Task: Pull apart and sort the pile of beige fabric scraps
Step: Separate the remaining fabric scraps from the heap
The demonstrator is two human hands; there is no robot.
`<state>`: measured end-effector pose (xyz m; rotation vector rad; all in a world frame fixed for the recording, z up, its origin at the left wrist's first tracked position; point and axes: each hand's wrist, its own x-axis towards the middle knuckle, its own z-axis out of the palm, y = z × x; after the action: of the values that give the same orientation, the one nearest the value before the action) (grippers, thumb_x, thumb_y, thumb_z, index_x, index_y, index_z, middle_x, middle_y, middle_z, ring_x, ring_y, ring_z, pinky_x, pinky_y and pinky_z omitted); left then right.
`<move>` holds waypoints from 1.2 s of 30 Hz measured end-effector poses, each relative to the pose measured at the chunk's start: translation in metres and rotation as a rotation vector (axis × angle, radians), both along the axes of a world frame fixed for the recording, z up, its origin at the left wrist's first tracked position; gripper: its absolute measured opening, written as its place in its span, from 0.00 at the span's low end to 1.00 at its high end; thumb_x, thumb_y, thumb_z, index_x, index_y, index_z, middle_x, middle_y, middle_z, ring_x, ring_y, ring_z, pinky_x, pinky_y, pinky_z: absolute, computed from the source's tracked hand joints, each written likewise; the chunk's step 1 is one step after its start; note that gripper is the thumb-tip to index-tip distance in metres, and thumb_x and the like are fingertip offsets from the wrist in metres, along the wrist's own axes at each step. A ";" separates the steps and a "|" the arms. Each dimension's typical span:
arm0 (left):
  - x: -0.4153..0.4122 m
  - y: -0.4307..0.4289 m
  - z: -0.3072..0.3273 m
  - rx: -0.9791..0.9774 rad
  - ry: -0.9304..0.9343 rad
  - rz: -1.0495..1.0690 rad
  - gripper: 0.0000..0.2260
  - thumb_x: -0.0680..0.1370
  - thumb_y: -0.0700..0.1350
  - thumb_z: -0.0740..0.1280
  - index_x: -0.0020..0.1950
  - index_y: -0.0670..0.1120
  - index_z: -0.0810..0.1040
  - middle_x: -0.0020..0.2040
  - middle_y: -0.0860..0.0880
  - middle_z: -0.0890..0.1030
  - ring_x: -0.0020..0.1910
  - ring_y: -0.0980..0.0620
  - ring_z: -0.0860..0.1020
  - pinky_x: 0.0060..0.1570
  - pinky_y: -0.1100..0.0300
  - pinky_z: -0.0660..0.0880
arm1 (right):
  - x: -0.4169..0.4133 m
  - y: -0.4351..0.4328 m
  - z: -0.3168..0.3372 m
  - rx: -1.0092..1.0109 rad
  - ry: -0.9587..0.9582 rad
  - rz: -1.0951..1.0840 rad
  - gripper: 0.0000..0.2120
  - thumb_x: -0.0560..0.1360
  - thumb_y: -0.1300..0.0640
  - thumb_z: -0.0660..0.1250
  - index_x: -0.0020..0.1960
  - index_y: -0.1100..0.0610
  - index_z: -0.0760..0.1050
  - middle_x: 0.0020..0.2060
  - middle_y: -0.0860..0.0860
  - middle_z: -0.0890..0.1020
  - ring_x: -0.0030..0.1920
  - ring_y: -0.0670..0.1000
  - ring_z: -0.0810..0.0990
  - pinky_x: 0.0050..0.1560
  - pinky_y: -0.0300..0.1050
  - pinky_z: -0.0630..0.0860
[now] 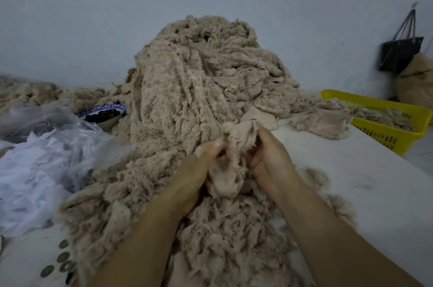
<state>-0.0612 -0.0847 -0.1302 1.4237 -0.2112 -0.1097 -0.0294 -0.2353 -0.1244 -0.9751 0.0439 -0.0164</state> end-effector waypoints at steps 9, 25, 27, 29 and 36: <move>0.005 0.001 -0.005 -0.142 -0.011 0.199 0.06 0.77 0.49 0.70 0.45 0.50 0.86 0.48 0.43 0.87 0.47 0.47 0.86 0.41 0.59 0.81 | -0.005 0.015 -0.018 -0.506 -0.223 0.186 0.31 0.69 0.25 0.63 0.63 0.44 0.76 0.57 0.45 0.84 0.59 0.45 0.82 0.59 0.47 0.77; 0.008 -0.001 -0.004 -0.170 0.001 0.348 0.13 0.84 0.49 0.62 0.43 0.47 0.79 0.35 0.47 0.78 0.37 0.47 0.73 0.45 0.50 0.71 | -0.004 0.009 -0.005 -0.326 -0.047 -0.045 0.25 0.80 0.40 0.62 0.27 0.49 0.75 0.30 0.48 0.78 0.33 0.48 0.77 0.33 0.38 0.75; 0.008 -0.001 -0.004 -0.208 0.015 0.331 0.13 0.83 0.50 0.63 0.44 0.48 0.83 0.42 0.45 0.80 0.43 0.44 0.74 0.48 0.48 0.73 | -0.005 0.009 -0.005 -0.358 -0.051 -0.040 0.25 0.78 0.38 0.63 0.26 0.48 0.75 0.27 0.47 0.77 0.30 0.46 0.76 0.31 0.38 0.74; 0.009 0.001 -0.004 -0.273 0.061 0.331 0.13 0.82 0.50 0.64 0.44 0.51 0.87 0.47 0.44 0.83 0.46 0.43 0.77 0.48 0.50 0.76 | -0.006 0.008 -0.006 -0.333 -0.120 -0.020 0.22 0.74 0.33 0.64 0.30 0.47 0.77 0.28 0.47 0.78 0.30 0.46 0.77 0.32 0.39 0.75; 0.007 0.008 -0.001 -0.281 0.029 0.333 0.11 0.79 0.54 0.67 0.48 0.50 0.87 0.51 0.45 0.86 0.48 0.48 0.85 0.40 0.57 0.81 | -0.008 0.009 -0.017 -0.740 -0.285 0.158 0.13 0.77 0.40 0.67 0.39 0.46 0.74 0.30 0.44 0.79 0.32 0.43 0.77 0.37 0.41 0.74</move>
<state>-0.0539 -0.0764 -0.1308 1.1585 0.0364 0.1680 -0.0372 -0.2263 -0.1417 -1.7037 -0.3222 -0.0271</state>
